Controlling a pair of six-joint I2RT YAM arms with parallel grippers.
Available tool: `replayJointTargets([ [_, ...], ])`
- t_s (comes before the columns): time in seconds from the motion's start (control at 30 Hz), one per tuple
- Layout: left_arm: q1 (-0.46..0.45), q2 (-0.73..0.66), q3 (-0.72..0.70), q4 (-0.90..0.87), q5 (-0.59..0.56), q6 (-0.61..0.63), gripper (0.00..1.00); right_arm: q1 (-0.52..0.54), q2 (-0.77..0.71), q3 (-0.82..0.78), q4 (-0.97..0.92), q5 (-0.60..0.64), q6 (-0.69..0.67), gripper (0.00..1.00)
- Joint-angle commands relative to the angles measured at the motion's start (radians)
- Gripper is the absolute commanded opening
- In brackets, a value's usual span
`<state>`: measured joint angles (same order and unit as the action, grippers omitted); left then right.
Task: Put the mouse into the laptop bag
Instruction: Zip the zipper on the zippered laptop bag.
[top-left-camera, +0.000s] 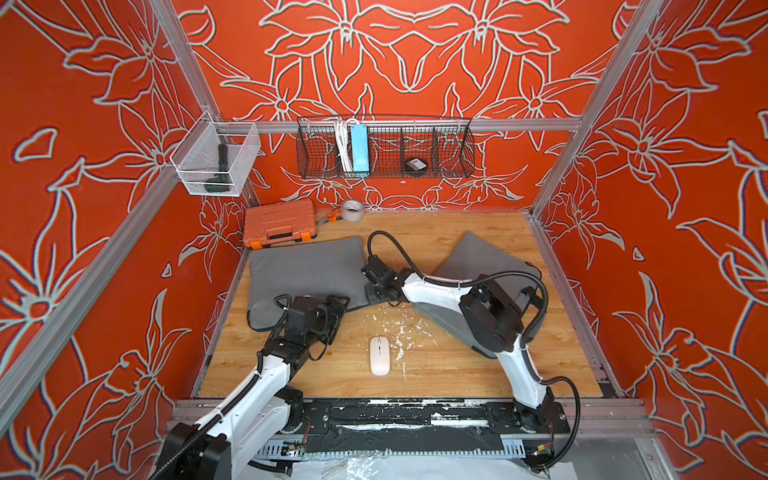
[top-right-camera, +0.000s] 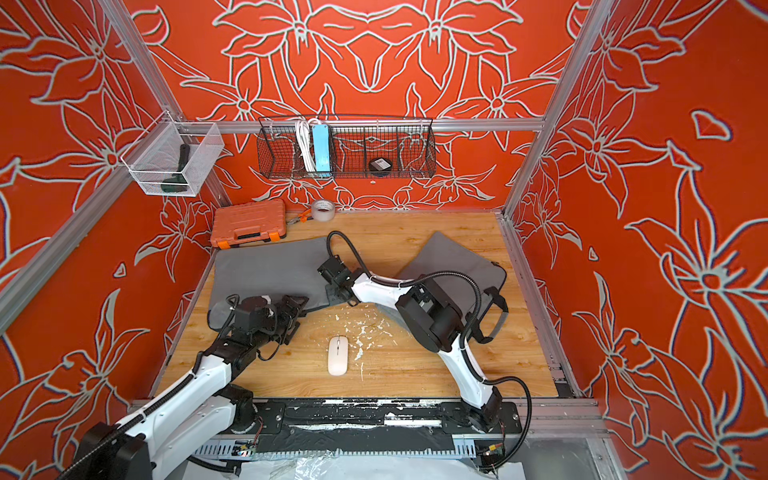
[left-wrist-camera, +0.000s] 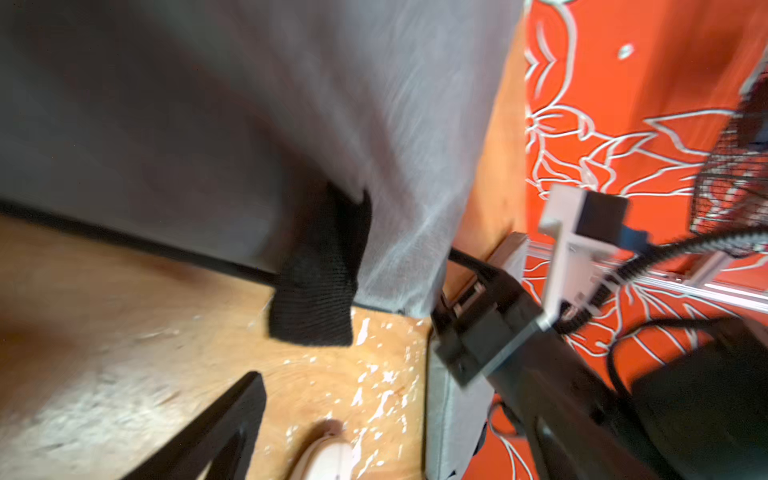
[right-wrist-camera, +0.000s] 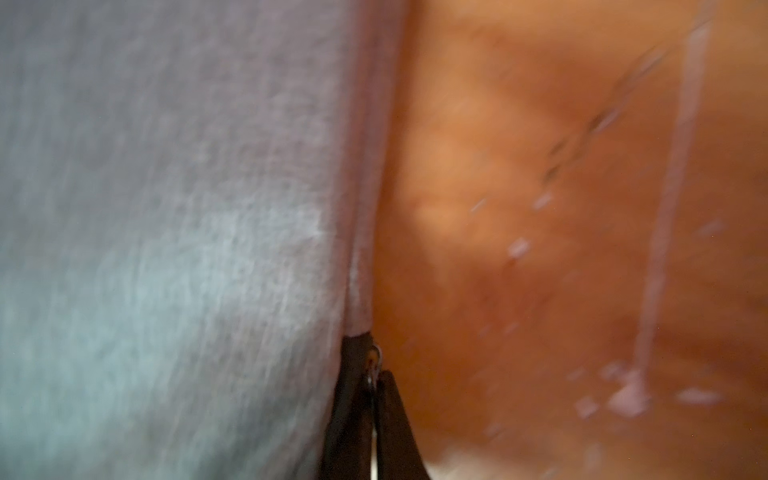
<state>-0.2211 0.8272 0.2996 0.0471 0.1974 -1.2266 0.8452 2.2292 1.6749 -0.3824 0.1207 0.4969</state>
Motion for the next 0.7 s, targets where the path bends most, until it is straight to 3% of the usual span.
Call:
replayJointTargets([
  [0.0, 0.012, -0.063, 0.015, -0.015, -0.074, 0.114, 0.97, -0.019, 0.049, 0.103, -0.083, 0.063, -0.042, 0.03],
  [0.2, 0.053, -0.165, 0.000, -0.006, -0.133, 0.185, 0.97, -0.078, 0.153, 0.341, -0.177, 0.000, -0.126, 0.13],
  [0.4, 0.146, -0.115, -0.028, 0.076, -0.098, 0.242, 0.97, -0.078, 0.108, 0.462, -0.304, 0.013, -0.169, 0.55],
  [0.53, 0.175, 0.030, -0.024, 0.180, -0.009, 0.271, 0.97, -0.080, -0.120, 0.261, -0.267, 0.092, -0.155, 0.74],
  [0.6, 0.175, 0.117, -0.003, 0.232, 0.046, 0.291, 0.97, -0.084, -0.274, 0.094, -0.237, 0.156, -0.121, 0.87],
  [0.67, 0.175, 0.201, 0.021, 0.273, 0.090, 0.311, 0.97, -0.089, -0.429, -0.077, -0.207, 0.197, -0.074, 0.93],
])
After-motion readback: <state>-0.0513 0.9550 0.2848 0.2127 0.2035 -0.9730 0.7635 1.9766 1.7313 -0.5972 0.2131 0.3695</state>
